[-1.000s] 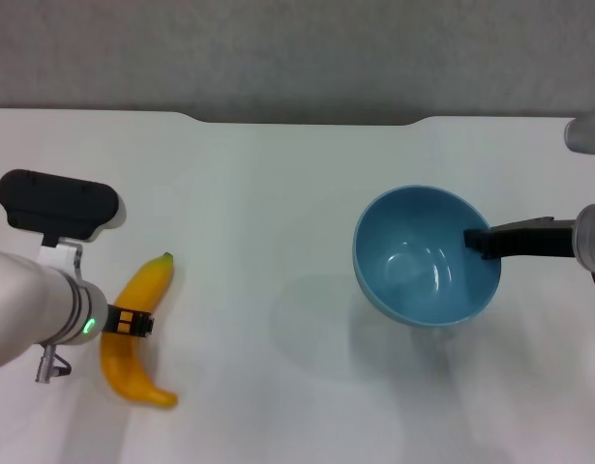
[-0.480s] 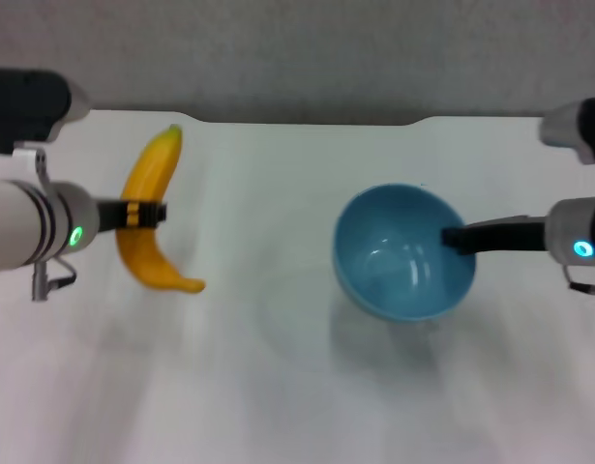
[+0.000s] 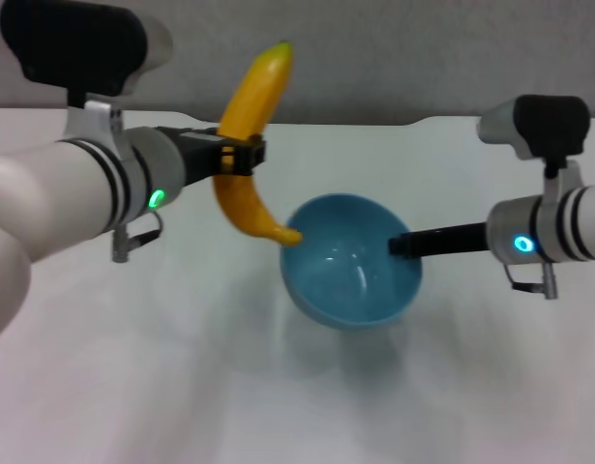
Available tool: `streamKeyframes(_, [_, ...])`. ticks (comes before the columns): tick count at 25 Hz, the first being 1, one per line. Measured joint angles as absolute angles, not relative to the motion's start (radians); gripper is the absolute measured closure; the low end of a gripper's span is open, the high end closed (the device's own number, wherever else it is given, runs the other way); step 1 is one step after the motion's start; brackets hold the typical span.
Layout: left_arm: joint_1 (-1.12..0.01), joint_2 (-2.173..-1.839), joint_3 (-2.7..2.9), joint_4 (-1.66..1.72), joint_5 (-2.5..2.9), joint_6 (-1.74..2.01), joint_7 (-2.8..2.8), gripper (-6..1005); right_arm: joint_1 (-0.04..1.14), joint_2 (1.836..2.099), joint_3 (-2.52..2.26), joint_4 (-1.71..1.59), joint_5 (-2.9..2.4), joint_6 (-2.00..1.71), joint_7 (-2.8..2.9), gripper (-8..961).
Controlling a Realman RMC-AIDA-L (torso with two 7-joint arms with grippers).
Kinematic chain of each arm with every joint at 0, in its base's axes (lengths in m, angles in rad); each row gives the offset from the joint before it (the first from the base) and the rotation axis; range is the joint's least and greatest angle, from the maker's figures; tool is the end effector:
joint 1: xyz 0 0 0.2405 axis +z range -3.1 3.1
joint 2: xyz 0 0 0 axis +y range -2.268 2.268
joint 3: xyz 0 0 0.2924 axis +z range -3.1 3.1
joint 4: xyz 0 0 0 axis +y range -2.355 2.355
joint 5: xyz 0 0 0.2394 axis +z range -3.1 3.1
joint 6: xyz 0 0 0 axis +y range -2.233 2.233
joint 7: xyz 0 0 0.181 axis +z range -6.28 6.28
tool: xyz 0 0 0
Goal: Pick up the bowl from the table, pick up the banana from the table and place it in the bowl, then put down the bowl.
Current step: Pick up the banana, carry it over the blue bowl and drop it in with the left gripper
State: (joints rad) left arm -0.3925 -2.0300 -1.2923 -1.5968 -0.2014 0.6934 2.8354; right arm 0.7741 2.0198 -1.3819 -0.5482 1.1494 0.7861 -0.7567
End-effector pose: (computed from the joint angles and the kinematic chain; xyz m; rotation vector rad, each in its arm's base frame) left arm -0.1380 0.4471 -0.0489 -2.0198 -0.8732 -0.3399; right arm 0.2647 0.4910 -0.1129 -2.3056 1.3123 0.1652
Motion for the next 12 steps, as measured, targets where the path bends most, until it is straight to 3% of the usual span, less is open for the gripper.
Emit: streamKeyframes(12, [-0.361, -2.031, -1.198, -1.460, -0.293, 0.418, 2.828, 512, 0.833, 2.019, -1.400, -0.523, 1.208, 0.792, -0.750, 921])
